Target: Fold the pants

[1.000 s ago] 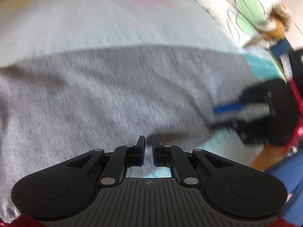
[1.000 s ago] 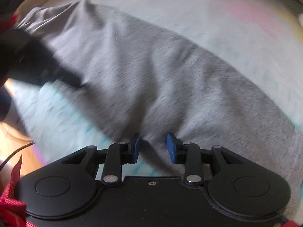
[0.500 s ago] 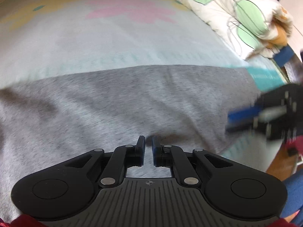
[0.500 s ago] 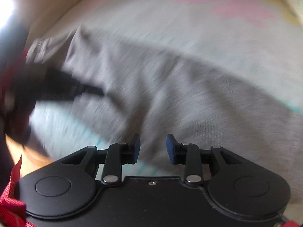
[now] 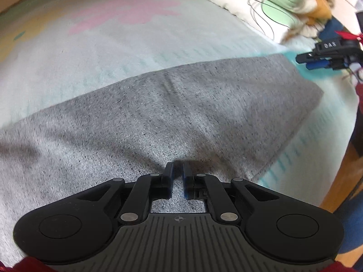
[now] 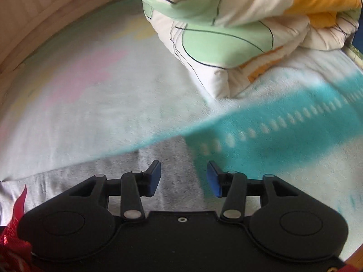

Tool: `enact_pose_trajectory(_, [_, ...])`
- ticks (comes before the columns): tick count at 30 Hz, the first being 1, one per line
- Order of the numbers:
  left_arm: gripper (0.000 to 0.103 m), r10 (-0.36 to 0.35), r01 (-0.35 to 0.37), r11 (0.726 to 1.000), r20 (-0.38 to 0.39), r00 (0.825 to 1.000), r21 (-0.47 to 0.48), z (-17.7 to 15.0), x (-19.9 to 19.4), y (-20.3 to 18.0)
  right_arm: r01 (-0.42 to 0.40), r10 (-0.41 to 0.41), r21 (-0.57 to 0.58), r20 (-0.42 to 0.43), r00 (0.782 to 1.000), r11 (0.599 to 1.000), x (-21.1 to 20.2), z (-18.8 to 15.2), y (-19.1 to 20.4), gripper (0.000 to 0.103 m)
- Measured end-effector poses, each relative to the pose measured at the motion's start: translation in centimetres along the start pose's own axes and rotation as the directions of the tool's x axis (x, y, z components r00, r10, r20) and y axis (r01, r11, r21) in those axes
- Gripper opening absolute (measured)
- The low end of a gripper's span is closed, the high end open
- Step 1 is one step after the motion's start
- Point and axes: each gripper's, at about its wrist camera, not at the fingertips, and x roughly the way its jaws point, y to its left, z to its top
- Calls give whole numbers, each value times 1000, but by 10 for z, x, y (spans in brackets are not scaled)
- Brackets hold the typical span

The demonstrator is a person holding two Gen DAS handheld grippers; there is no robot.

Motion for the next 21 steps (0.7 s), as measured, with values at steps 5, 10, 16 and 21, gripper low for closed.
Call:
enact_pose_trajectory(5, [8,-28,27,999,-3,1000,-28,-2,2,6,-28,29,-154,4,1000,988,7,-6,22,55])
enact_pose_trajectory(10, [8,-41,41,999,-8,999,-32,-6,1,8,120,-121,-336,16,992,934,36,-15,45,57])
enact_pose_trajectory(16, [8,-41,41,999,-13,999,-14,-8,-1,6,162,-153,-160,64,986,974,28,1,16,54])
enact_pose_trajectory(21, [8,-51,50,998,-17,999,-34,-6,1,7,-84,87,38,-81,993,996,21,-4,-21,54])
